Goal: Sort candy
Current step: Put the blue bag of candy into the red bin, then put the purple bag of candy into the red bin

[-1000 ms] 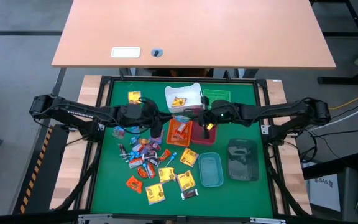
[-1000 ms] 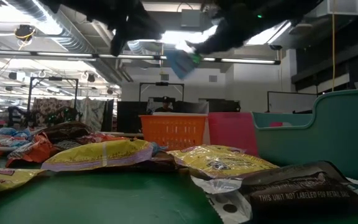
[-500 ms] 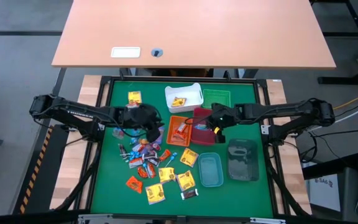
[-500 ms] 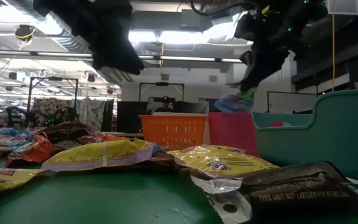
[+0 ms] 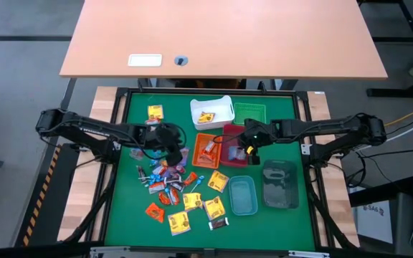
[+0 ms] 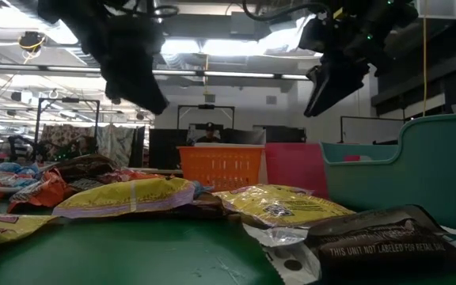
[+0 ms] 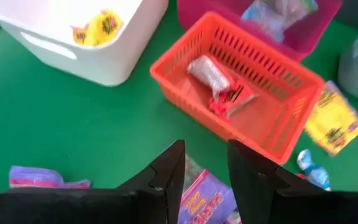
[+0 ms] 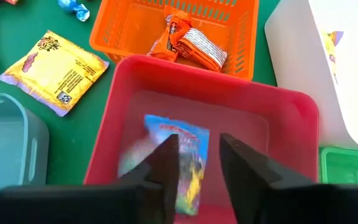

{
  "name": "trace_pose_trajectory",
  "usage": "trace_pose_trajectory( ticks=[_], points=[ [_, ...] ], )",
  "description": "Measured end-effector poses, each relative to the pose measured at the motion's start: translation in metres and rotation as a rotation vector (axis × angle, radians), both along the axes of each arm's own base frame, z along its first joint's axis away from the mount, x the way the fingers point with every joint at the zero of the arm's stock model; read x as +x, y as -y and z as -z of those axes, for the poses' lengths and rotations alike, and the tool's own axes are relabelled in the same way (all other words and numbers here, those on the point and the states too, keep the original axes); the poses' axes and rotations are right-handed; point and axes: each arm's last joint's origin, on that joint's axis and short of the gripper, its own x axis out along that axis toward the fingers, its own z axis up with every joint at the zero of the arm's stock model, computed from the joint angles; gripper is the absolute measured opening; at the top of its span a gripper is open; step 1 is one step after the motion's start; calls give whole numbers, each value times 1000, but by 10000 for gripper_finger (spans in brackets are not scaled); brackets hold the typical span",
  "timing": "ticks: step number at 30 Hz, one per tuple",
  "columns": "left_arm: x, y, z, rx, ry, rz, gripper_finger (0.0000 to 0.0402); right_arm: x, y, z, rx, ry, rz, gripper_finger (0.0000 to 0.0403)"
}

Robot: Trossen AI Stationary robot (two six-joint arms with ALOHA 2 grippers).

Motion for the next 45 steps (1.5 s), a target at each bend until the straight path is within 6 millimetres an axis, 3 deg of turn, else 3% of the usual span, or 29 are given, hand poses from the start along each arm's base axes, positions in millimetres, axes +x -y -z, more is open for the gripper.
trace_pose_trajectory(
  ticks=[8, 19, 24, 28, 34, 41, 45],
  points=[
    [14, -2, 36, -50, -157, 19, 109, -2, 0, -2, -1, 1, -1, 180],
    [24, -15, 79, -103, -347, 60, 109, -6, 0, -8, -2, 21, -1, 184],
    [27, -19, 90, -138, -379, 61, 108, -6, 0, -8, -2, 22, -1, 184],
    [27, -20, 92, -140, -387, 79, 86, -6, 0, -8, -2, 22, -1, 184],
    [27, -19, 92, -148, -387, 82, 10, -5, 0, -8, -3, 28, -1, 184],
    [26, -19, 79, -151, -370, 88, 1, -3, 0, -10, -5, 67, -2, 184],
    [30, -19, 53, -138, -274, 94, 0, 2, 0, -15, -9, 133, -3, 184]
  ],
)
